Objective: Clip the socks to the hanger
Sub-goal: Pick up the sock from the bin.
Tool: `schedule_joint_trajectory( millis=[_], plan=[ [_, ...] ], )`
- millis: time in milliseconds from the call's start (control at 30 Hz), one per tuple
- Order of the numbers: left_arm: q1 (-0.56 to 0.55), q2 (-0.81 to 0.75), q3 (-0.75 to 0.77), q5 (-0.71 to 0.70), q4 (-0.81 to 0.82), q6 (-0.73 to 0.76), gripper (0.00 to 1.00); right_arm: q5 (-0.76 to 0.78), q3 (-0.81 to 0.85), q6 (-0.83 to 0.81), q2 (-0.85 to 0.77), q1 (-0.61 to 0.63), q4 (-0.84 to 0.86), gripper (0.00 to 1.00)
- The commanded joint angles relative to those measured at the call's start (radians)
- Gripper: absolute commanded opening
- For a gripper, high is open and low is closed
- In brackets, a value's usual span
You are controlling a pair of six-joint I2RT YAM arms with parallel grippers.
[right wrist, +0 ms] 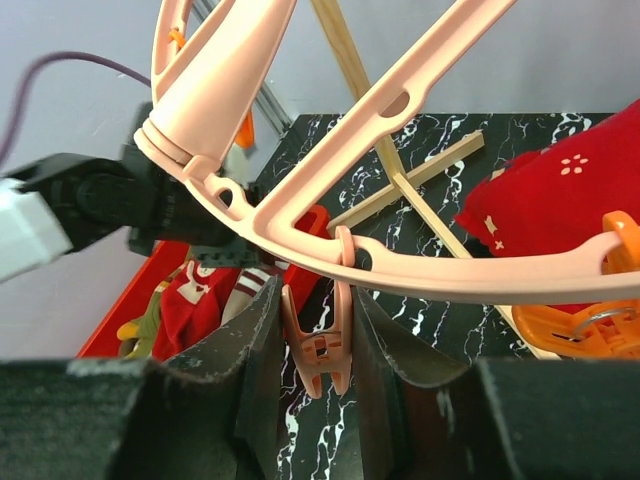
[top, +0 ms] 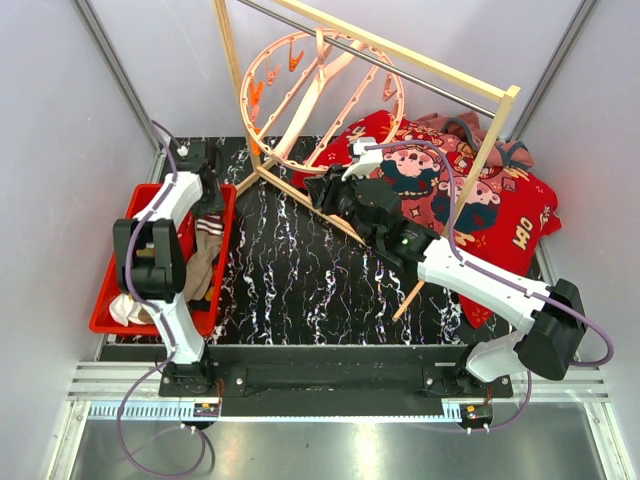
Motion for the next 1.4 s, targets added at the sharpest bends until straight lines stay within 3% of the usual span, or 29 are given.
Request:
schedule_joint_trajectory(
  millis=[0,467,600,667,767,1067,1367],
  plan=[
    [-0.008,0.072,0.064,-0.070,-0.030,0.028,0.40,-0.022,-0.008,0.016,-0.007,-0.010,0.014,0.02],
    [-0.021,0.203,0.078,-0.201,-0.052,0.058,0.29,-0.041,-0.014,0.029,0.001,-0.025,0.017,0.03],
    [-0.025,0.224,0.075,-0.207,-0.052,0.066,0.15,-0.042,-0.015,0.029,-0.001,-0.027,0.018,0.02],
    [-0.030,0.215,0.072,-0.210,-0.050,0.071,0.01,-0.041,-0.017,0.028,-0.004,-0.028,0.018,0.03],
    [-0.034,0.152,0.061,-0.228,-0.050,0.077,0.00,-0.041,-0.020,0.026,-0.013,-0.030,0.018,0.03],
    [-0.034,-0.223,0.001,-0.238,-0.032,0.104,0.00,-0.041,-0.023,0.022,-0.027,-0.032,0.017,0.03],
    [-0.033,-0.446,-0.108,-0.201,0.057,0.140,0.00,-0.040,-0.021,-0.001,-0.044,-0.033,0.008,0.03]
  ],
)
